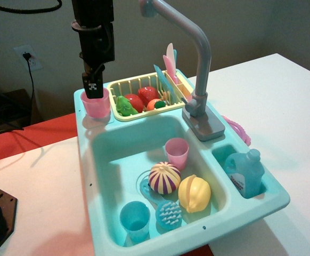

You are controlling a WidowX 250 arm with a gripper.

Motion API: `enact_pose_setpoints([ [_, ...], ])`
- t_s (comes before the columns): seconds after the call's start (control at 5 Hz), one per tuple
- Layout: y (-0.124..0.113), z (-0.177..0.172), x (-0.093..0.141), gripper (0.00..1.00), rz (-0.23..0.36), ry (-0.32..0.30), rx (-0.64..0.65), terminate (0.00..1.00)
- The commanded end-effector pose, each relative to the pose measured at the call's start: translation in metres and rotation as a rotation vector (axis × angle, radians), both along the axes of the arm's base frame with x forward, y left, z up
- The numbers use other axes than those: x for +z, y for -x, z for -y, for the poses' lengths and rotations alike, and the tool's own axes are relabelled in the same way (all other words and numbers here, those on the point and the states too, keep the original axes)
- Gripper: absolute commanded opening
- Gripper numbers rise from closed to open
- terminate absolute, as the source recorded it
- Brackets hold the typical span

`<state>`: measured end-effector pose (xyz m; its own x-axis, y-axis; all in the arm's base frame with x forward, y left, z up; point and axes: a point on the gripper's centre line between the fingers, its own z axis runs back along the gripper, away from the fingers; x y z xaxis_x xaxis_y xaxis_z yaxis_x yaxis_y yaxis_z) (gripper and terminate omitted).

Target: Put cup from counter to sink

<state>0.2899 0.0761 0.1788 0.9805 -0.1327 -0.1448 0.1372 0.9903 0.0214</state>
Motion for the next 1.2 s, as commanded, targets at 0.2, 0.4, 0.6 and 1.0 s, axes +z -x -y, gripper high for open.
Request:
enact_pose_setpoints([
  [0.2,-0.001,0.002,-0.011,1.00,-0.006,-0.012,0.002,0.00],
  [0.4,-0.002,0.007,-0.018,1.00,-0.014,-0.022,0.000,0.00],
  [0.6,-0.001,0.011,-0.024,1.00,-0.013,-0.017,0.005,0.00],
  [1.0,0.004,0.009,-0.033,0.00,-0.015,-0.043,-0.001,0.00],
])
